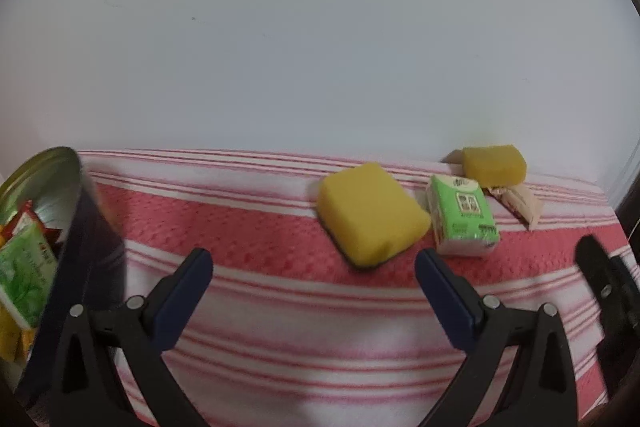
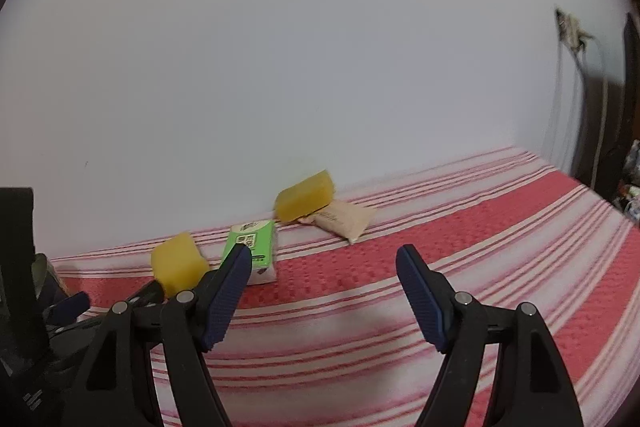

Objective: Organize objects
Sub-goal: 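Grasp the large yellow sponge with the left gripper while the right grasps the green tissue pack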

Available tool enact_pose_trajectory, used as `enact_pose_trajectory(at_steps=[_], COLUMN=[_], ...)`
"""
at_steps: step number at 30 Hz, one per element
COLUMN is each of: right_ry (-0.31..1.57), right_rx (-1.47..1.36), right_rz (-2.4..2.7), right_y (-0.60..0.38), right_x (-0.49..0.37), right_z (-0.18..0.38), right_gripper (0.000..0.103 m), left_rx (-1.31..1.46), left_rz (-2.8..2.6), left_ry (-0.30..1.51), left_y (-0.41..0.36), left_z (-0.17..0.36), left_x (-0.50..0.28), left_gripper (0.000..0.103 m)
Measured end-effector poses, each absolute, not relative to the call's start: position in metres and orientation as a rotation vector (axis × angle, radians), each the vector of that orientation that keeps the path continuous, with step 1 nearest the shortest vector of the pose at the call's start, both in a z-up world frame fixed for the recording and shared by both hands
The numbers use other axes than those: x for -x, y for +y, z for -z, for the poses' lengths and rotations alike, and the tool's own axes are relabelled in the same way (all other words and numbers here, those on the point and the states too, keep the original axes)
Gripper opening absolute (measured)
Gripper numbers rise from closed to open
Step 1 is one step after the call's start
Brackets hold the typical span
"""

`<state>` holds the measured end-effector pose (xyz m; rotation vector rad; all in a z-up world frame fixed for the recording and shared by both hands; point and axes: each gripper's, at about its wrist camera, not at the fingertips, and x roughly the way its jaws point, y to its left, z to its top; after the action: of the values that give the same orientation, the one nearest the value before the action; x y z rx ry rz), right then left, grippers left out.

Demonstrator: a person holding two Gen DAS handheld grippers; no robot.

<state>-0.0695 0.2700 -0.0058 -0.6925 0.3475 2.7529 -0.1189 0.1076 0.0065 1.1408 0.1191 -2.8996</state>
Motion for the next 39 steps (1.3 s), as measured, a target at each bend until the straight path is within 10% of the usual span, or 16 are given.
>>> enact_pose_trajectory(at_steps=[23, 30, 39], right_ry=[0.465, 0.451, 0.33], right_rx=[0.769, 0.836, 0.935], right_rz=[-2.727, -2.754, -2.786], right_y=[0.288, 0.281, 0.251], right_x=[0.087, 0.1, 0.149], right_z=[0.016, 0.019, 0.021], right_gripper=[0.077, 0.077, 0.077], left_rx=[-1.432, -1.408, -1.343], left_rz=[2.805, 2.872, 2.797], left_ry=[0.047, -0.014, -0.037], left_y=[0.132, 0.113, 0.083], left_z=[0.02, 0.015, 0.014], left_x=[0.191, 0.169, 0.159], left_gripper=[0.101, 0.067, 0.062])
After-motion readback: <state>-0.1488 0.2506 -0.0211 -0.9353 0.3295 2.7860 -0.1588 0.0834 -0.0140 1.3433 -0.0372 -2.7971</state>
